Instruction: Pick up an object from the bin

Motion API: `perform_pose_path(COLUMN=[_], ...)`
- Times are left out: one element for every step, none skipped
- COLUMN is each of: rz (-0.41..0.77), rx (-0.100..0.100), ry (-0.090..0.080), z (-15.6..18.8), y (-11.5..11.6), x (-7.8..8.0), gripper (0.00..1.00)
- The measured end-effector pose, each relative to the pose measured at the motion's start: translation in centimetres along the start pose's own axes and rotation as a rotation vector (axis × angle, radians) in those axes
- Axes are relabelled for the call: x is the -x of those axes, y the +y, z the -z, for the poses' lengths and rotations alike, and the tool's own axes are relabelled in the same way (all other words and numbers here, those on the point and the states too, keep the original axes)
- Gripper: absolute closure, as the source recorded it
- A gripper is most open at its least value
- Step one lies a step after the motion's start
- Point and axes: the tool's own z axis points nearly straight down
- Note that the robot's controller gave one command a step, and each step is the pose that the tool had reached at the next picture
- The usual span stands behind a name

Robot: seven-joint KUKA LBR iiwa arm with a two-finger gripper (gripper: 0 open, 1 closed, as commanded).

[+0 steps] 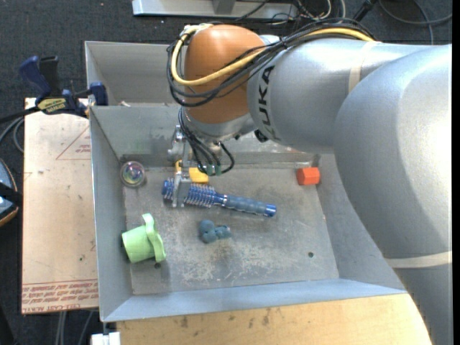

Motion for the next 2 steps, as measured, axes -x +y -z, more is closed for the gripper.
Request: perform_pose_path(rz=[-0.108, -0.111], rx=[0.003, 0.002], ry=[-0.011, -0.007], z=[-6.97, -7.24], y=[-2.49, -2.57], x=[1.85, 1.76], gripper=[0.00, 1.00])
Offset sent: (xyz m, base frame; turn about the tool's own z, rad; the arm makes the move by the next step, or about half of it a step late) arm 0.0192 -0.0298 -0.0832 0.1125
